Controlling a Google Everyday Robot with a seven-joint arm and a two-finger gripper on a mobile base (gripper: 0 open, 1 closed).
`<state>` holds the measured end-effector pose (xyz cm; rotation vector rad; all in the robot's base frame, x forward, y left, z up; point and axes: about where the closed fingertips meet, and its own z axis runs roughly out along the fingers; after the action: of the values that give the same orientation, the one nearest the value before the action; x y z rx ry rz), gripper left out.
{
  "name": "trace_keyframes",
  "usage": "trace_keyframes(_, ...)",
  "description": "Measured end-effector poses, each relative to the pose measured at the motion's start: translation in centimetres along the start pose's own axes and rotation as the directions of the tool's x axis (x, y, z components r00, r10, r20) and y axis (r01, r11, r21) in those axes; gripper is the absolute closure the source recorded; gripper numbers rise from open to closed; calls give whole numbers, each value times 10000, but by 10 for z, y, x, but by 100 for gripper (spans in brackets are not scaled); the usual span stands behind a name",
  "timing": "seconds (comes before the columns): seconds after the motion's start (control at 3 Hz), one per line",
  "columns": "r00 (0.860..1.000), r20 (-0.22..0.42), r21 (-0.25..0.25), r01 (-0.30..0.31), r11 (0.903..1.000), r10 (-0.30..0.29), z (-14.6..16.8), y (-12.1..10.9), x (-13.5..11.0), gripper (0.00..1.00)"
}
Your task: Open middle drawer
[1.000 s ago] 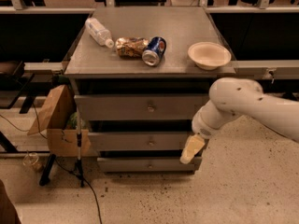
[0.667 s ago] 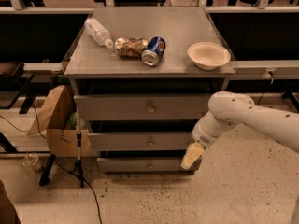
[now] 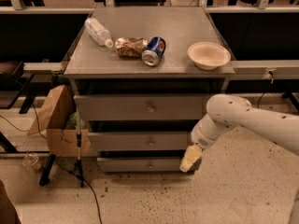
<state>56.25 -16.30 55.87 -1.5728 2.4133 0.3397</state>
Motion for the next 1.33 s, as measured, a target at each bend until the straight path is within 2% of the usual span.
trace_keyframes(0.33, 9966, 526, 138, 631, 9979, -638, 10, 2, -15, 0)
trace_keyframes(0.67, 9858, 1026, 206, 1317, 9911, -1331, 29, -3, -37, 0)
trace_keyframes(1.0, 9858, 1026, 205, 1317, 9911, -1331, 30, -3, -37, 0)
trace_keyframes(1.33, 9901, 1057, 152, 917, 9957, -928, 43, -19, -32, 0)
